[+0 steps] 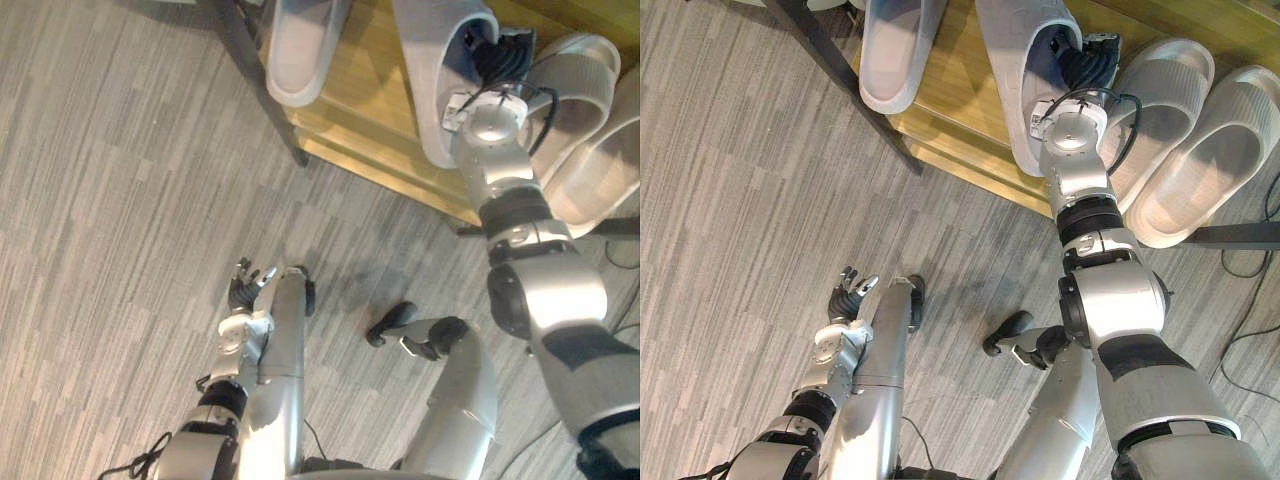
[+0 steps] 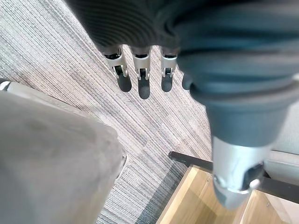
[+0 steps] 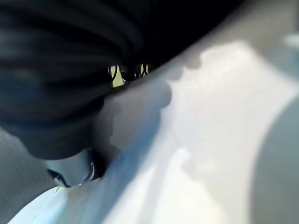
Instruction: Organize the slippers on the shoe rack
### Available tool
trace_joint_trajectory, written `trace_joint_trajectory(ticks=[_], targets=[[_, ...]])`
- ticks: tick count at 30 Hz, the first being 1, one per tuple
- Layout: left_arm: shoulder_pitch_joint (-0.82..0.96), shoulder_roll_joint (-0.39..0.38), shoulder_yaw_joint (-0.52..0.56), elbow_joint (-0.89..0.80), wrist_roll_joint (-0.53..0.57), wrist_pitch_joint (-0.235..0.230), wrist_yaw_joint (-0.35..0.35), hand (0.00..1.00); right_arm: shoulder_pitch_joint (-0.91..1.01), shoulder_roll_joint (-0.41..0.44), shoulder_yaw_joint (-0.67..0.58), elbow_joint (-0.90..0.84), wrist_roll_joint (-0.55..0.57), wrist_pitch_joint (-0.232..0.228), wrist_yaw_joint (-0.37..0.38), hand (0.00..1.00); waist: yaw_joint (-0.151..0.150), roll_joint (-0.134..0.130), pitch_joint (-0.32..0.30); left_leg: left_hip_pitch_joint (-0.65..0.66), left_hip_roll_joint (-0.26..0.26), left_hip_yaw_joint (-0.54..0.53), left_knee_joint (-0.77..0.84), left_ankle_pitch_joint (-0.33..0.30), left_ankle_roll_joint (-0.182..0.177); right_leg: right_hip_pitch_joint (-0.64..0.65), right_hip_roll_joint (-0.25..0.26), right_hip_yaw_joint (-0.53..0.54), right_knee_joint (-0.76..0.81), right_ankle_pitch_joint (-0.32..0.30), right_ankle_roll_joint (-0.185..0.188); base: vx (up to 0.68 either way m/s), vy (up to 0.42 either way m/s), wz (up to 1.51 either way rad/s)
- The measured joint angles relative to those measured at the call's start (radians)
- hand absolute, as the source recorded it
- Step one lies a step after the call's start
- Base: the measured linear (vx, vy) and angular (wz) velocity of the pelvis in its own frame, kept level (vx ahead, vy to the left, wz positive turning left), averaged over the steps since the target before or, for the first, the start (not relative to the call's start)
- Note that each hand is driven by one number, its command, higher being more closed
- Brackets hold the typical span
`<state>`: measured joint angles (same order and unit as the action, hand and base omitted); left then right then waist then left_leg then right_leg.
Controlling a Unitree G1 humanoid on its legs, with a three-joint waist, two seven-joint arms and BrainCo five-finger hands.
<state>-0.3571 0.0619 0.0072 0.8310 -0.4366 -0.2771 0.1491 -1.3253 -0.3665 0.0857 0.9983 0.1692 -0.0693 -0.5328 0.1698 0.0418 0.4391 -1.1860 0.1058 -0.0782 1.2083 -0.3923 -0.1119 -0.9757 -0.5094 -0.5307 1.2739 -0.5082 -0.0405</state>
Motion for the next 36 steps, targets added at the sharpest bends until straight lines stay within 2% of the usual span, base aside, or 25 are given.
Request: trace_joint_trajectory(ticks=[6,22,30,36], targets=[[0.000,-0.006,-0.003,-0.004,-0.001,0.000,0.000,0.00,-0.009,0.013,0.018,0.000,0.012,0.000,0.004,0.00,0.005,0.004,0.002,-0.003,-0.008,-0.002,-0.002,0.002,0.002,0.001,-0.005,-0.003,0.000,0.000,0.000,0.00,0.003,0.03],[-0.002,-0.027,-0.007,-0.012,-0.001,0.007,0.001,0.00,-0.027,0.023,-0.013,0.001,0.148,-0.019,-0.011,0.00,0.026,0.014,-0.004,-0.011,-0.019,-0.008,0.001,0.007,0.006,0.002,-0.014,-0.010,0.004,-0.001,0.001,0.00,0.009,0.02],[0.000,-0.026,-0.005,0.005,0.000,0.009,0.002,0.00,0.011,0.074,-0.082,-0.049,0.148,-0.044,-0.010,0.00,0.031,0.023,-0.009,0.001,0.005,0.008,0.002,0.007,0.007,0.002,0.003,0.004,0.000,0.001,-0.001,0.00,0.003,-0.06],[0.017,-0.018,-0.004,0.005,0.000,0.010,0.002,0.00,0.045,0.163,-0.093,-0.088,0.189,-0.070,-0.008,0.00,0.031,0.028,-0.012,0.019,0.025,0.018,-0.001,0.007,0.007,0.002,0.021,0.018,-0.005,0.004,-0.008,-0.01,0.005,-0.09]])
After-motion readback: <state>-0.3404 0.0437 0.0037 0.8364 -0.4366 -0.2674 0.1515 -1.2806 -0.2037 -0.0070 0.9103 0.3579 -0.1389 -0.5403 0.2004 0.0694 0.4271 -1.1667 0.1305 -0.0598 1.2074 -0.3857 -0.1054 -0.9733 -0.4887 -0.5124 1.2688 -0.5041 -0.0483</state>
